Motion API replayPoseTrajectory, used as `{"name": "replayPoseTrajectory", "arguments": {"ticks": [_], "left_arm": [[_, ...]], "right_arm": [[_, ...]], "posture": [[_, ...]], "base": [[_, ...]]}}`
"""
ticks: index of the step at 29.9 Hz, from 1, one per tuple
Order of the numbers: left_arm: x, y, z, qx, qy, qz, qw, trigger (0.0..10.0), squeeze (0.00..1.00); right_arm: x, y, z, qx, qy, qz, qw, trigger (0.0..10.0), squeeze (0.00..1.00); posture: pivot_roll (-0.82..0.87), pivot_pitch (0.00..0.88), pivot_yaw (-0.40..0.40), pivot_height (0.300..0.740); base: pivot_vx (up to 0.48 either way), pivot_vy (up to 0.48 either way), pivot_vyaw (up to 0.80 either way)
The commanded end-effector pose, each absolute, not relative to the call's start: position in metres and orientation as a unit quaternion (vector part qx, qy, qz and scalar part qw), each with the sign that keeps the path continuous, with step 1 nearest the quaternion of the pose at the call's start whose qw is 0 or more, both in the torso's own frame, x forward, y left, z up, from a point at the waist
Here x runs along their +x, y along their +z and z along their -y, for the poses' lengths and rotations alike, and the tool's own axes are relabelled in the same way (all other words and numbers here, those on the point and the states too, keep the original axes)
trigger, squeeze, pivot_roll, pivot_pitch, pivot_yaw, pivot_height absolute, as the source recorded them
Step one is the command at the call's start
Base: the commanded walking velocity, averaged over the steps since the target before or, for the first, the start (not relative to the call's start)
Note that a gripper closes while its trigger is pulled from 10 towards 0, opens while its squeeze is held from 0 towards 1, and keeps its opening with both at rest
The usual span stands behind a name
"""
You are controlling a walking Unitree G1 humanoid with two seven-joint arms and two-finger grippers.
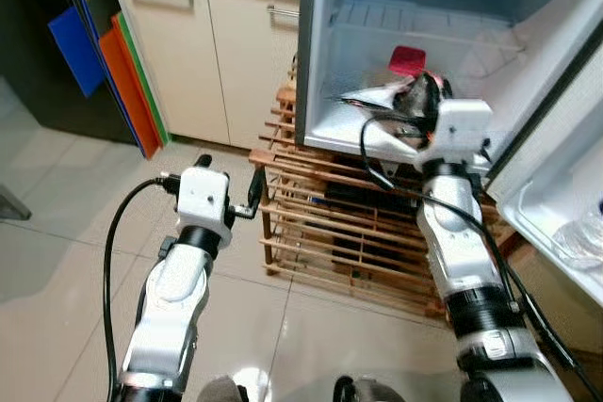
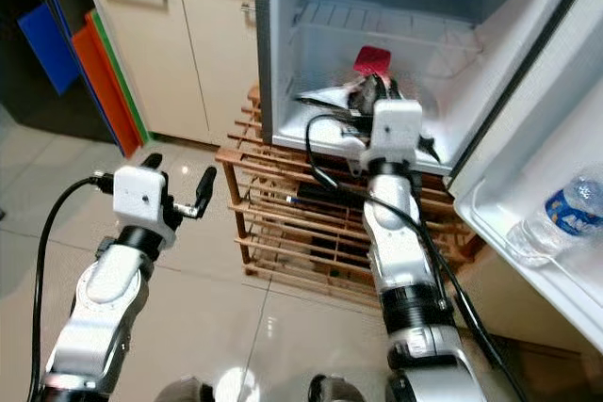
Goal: Restocking fridge
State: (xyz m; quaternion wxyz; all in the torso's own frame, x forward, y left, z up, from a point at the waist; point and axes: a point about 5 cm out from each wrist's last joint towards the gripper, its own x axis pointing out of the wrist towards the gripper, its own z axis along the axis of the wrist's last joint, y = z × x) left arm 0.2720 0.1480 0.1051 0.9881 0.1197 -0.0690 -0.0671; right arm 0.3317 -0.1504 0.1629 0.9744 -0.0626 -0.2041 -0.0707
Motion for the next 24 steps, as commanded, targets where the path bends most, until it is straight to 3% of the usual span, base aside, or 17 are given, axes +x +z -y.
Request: {"name": "replayPoseTrajectory", "arguments": {"ticks": [1, 6, 16, 24], "left_arm": [[0.274, 0.077, -0.154, 0.161, -0.051, 0.033, 0.985, 10.0, 0.0], [0.29, 0.067, -0.156, 0.181, -0.043, 0.015, 0.982, 10.0, 0.0], [0.302, 0.08, -0.141, 0.121, -0.071, 0.052, 0.989, 10.0, 0.0], [0.299, 0.105, -0.134, 0.079, -0.09, 0.113, 0.986, 10.0, 0.0]], "right_arm": [[0.329, 0.175, 0.15, -0.075, -0.067, 0.24, 0.966, 0.0, 0.0], [0.329, 0.172, 0.155, -0.071, -0.063, 0.222, 0.97, 0.0, 0.0], [0.335, 0.167, 0.145, -0.071, -0.028, 0.197, 0.977, 0.0, 0.0], [0.339, 0.175, 0.144, -0.066, -0.027, 0.203, 0.977, 0.0, 0.0]], "posture": [[-0.05, 0.0, -0.003, 0.74], [-0.03, 0.0, -0.038, 0.74], [0.01, 0.0, -0.069, 0.74], [0.02, 0.0, -0.044, 0.74]], "base": [[0.0, 0.0, 0.0], [0.0, 0.0, 0.0], [0.0, 0.0, 0.0], [0.451, 0.0, 0.0]]}}
